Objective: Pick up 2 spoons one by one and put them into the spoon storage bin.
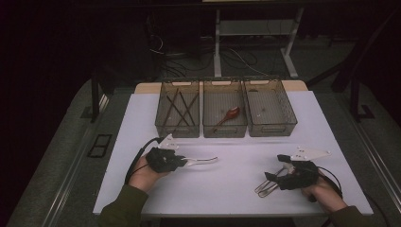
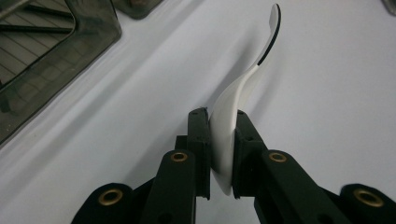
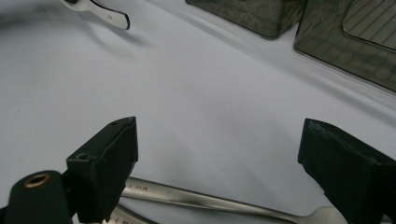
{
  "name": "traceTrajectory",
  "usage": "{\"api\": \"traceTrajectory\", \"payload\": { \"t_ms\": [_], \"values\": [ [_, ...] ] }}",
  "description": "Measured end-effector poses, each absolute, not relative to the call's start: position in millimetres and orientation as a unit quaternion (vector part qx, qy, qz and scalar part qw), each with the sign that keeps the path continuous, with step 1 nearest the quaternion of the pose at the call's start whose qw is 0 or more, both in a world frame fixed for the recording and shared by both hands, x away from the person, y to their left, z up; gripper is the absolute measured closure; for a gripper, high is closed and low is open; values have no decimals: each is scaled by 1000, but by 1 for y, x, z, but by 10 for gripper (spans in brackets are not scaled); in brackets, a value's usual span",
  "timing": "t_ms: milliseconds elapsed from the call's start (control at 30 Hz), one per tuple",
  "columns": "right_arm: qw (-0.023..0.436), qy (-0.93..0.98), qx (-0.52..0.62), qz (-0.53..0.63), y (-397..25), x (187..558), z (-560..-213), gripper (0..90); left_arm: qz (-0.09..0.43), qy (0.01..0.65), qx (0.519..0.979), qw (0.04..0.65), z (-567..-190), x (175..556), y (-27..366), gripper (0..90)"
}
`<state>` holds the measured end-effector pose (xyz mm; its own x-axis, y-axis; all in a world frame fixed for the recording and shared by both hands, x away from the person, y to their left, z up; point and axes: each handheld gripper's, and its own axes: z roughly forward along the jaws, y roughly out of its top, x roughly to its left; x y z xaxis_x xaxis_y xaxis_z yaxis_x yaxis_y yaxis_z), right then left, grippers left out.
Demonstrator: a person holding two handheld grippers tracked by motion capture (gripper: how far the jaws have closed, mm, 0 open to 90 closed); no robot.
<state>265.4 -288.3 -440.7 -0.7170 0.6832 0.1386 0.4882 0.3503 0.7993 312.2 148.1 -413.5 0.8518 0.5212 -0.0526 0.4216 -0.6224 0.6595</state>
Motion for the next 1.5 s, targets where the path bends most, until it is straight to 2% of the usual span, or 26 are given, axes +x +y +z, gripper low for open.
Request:
{"api": "traceTrajectory", "payload": {
  "t_ms": [833, 1500],
  "values": [
    [107, 803, 377, 448, -292, 268, -442, 117, 85, 260, 876, 397, -387, 320, 134, 800],
    [100, 799, 374, 460, -292, 267, -441, 117, 128, 226, 874, 409, -364, 346, 102, 802]
  ]
}}
